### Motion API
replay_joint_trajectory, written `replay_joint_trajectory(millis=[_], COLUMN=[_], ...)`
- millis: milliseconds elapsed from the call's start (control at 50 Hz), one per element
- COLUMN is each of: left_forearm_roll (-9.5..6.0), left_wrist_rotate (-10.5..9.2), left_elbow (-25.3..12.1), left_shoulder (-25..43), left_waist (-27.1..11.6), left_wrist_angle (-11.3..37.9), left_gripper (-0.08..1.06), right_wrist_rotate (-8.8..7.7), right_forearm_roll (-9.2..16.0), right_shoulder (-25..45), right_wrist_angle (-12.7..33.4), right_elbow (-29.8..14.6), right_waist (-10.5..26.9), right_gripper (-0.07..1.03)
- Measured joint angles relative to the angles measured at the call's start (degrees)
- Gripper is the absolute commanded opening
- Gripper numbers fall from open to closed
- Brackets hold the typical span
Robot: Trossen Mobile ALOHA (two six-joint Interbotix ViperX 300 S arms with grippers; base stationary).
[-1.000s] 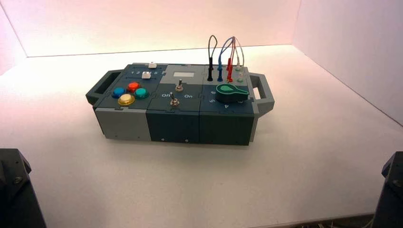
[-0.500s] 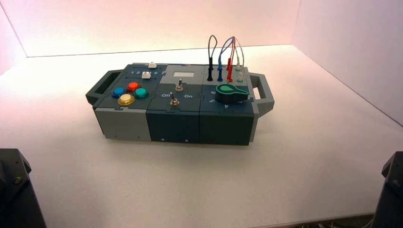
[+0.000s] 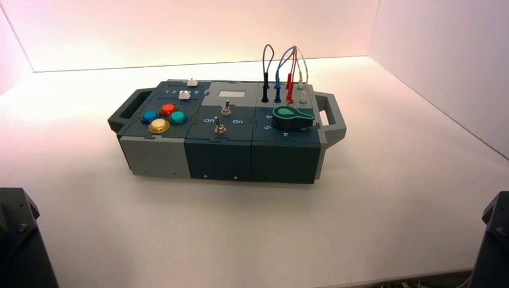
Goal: Close right gripper.
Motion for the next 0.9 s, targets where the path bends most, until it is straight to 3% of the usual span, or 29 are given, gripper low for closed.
replay_joint_trajectory(millis=[900], left_forearm_roll=[0.09], left_wrist_rotate=[0.35], left_elbow=[-0.1], left_shoulder=[0.2], left_waist=[0.0], left_wrist_angle=[0.0], left_gripper=[1.01], right_wrist_rotate=[0.09], right_forearm_roll=[0.2], right_shoulder=[1.1], right_wrist_angle=[0.4], right_elbow=[0.0], right_waist=[0.0], right_gripper=[-0.02])
